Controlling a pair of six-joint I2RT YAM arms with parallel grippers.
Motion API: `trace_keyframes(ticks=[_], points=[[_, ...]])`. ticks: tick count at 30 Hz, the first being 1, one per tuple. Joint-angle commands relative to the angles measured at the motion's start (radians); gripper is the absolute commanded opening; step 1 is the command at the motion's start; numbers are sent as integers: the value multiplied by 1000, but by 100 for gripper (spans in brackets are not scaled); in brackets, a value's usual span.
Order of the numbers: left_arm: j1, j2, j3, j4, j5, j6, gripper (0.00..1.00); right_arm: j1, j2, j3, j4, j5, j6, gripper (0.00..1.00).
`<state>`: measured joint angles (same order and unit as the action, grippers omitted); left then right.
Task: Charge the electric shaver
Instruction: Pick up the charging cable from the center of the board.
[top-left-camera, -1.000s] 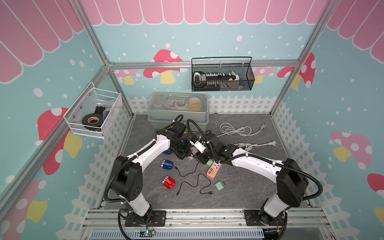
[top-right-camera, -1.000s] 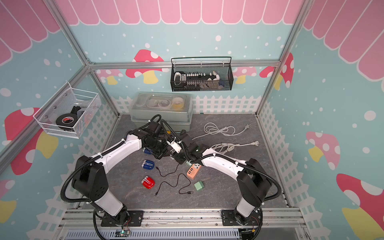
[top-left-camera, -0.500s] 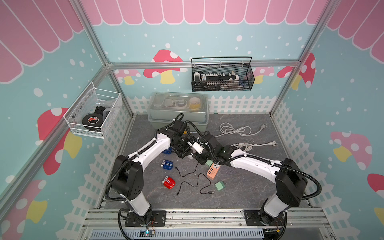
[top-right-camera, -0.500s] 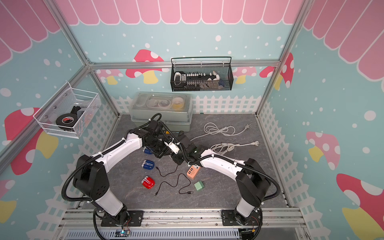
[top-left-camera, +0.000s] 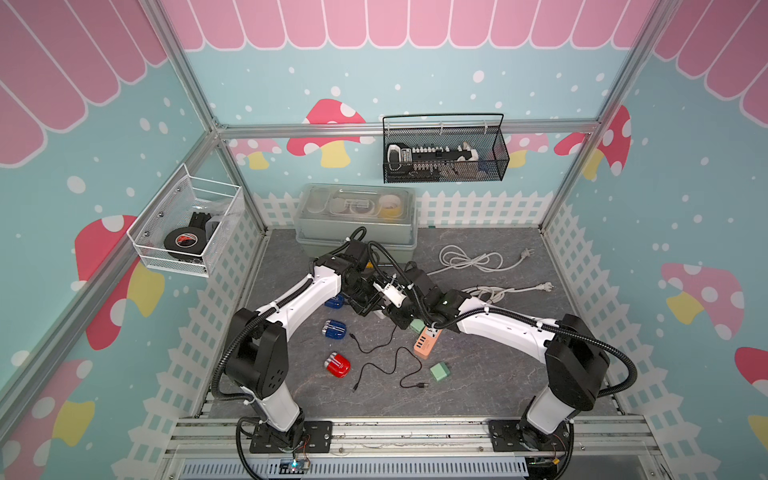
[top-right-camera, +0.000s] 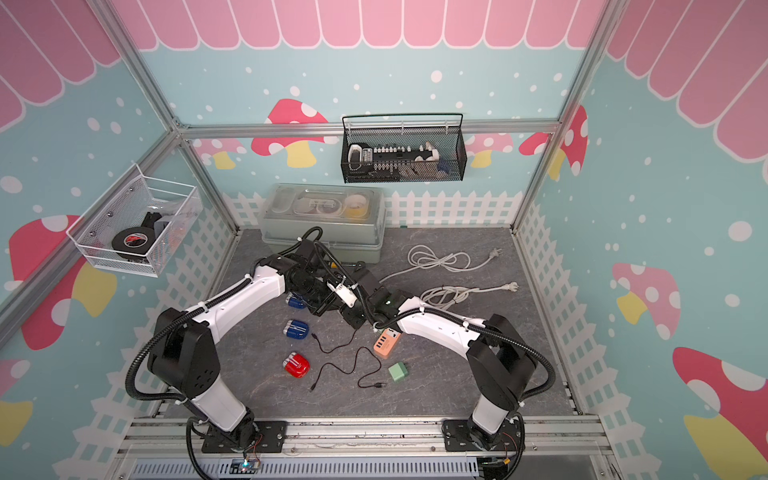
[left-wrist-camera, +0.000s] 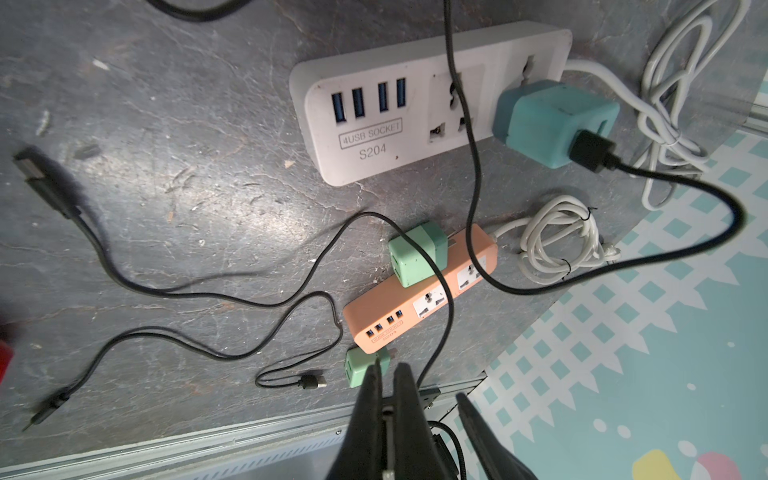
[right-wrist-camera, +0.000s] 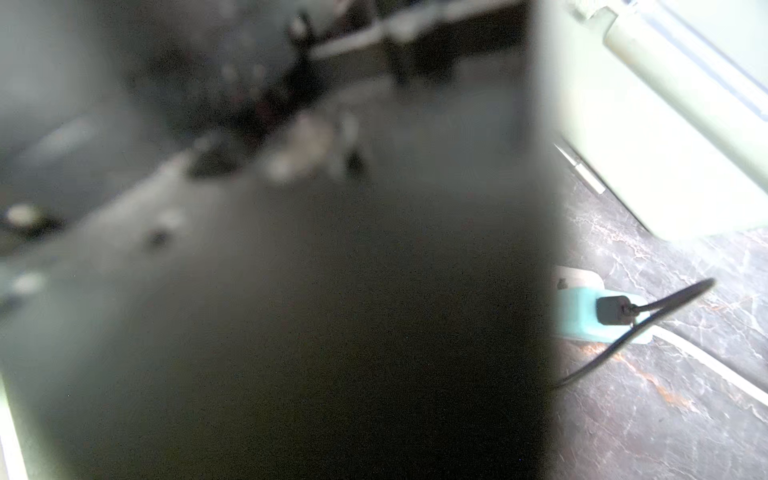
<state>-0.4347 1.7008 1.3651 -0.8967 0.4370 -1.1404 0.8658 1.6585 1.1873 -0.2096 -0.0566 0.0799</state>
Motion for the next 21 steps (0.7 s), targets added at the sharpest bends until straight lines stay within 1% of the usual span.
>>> trace_keyframes(ticks=[1,4,6,9,11,16,19,21], points=[[-6,4,51,-11,7,3,0,6,-40,-76,13,-8,-12,42],[-3,2,49,-13,14,-5,0,6,-28,-89,33,-3,-26,38],[2,4,48,-12,31,-18,0,6,-23,-105,56,11,-24,38],[10,10,53,-14,58,-26,0,6,-66,-217,224,21,-19,38],[14,15,56,-16,79,-35,0,6,-77,-252,285,37,-22,37],[17,25,58,-19,121,-50,0,6,-43,-226,278,41,-51,28],[20,23,62,-21,123,-51,0,6,-35,-222,273,46,-36,24],[20,25,69,-29,123,-48,0,6,-46,-234,294,52,-23,20]])
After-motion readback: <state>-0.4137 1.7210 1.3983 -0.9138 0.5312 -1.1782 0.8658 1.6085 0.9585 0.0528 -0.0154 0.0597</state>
